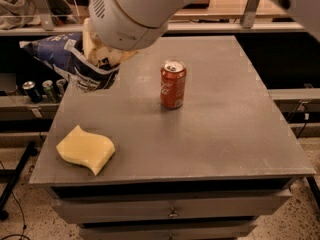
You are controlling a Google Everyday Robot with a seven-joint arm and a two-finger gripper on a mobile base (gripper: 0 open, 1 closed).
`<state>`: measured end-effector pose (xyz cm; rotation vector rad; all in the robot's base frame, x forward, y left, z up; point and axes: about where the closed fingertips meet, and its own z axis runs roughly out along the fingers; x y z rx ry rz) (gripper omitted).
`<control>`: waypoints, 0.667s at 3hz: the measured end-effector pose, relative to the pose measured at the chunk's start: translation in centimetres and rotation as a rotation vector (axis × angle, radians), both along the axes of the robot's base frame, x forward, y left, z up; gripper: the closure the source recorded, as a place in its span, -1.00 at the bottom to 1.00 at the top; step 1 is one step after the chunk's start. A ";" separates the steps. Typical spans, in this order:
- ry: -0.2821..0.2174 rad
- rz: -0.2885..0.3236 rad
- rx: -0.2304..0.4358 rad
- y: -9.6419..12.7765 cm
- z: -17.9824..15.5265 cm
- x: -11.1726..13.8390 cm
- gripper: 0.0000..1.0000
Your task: Move blue chip bag near sponge
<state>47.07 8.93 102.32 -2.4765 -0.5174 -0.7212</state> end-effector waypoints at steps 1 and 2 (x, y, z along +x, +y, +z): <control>0.049 0.068 0.018 2.5 -2.5 -0.2 1.00; 0.090 0.127 0.030 4.5 -4.9 0.3 1.00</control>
Offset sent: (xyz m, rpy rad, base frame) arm 0.0135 0.0650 -0.0808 0.0466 0.1492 0.1899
